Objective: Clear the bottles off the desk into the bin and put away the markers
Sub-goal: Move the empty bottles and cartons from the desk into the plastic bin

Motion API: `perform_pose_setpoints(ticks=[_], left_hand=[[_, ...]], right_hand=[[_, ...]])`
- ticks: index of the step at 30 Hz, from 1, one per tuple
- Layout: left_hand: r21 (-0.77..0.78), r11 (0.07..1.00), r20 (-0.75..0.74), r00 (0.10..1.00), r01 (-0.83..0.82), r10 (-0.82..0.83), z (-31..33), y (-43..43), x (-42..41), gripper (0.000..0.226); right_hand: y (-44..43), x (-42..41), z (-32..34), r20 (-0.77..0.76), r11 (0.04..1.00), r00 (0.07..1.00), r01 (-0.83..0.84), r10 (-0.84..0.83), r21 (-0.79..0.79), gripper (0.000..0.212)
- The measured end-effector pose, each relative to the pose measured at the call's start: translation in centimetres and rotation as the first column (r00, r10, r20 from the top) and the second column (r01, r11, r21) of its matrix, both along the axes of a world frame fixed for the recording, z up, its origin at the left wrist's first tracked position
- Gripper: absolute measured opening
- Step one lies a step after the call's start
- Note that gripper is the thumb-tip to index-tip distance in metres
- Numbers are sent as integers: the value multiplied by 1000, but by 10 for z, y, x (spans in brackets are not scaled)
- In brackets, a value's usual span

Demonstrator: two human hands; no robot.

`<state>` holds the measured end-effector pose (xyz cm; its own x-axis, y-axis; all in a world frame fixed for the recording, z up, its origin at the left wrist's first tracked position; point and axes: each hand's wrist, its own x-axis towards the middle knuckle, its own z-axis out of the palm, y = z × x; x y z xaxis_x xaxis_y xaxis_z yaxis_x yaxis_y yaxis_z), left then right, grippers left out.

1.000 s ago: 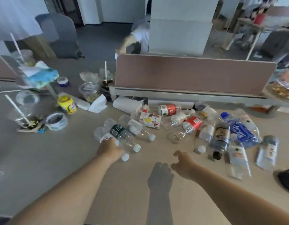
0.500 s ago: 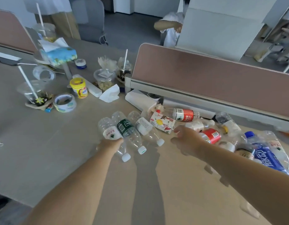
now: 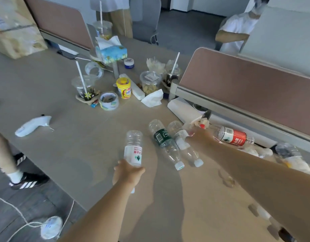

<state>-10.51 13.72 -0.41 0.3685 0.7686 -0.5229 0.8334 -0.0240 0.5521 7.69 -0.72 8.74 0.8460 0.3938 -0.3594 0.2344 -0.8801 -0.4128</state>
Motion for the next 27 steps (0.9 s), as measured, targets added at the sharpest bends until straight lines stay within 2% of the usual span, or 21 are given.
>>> perform_pose_setpoints(ticks=[3,5,7,9,12,16,19,23,27], left_hand=[[86,995,64,997,-58,52,17,28,-15,49],[160,984,73,995,-80,69,31,51,-30,47],[220,972,38,996,-84,78,40,72,-50,50],[246,965,-10,995,-91,97,47,88,-74,58],[283,955,-79,990,-89,116,59,104,-98,67],[278,958,-59,994,-76,96,85,114,-88,65],[255,967,45,999,-15,4,105,109,-48,59],[223,967,200,965,123,-169,118,69,24,49],[264,901,286,864,344,-414,117,-8,86,52]], right_hand=[[39,2,-21,27,999,999,-29,28,37,36],[54,-8,-53,-5,997,999,-45,46,64,54],[58,-32,-88,-111,994,988,-102,106,40,78],[59,-59,-109,-203,991,974,-81,101,105,90],[65,-80,-117,-238,984,967,-48,88,172,90],[63,-69,-88,-202,975,979,21,25,223,69],[41,-48,-49,-124,962,992,69,-38,263,72],[-21,-27,-1,-43,924,977,211,-208,319,88],[-116,-41,23,73,833,882,410,-466,371,87]])
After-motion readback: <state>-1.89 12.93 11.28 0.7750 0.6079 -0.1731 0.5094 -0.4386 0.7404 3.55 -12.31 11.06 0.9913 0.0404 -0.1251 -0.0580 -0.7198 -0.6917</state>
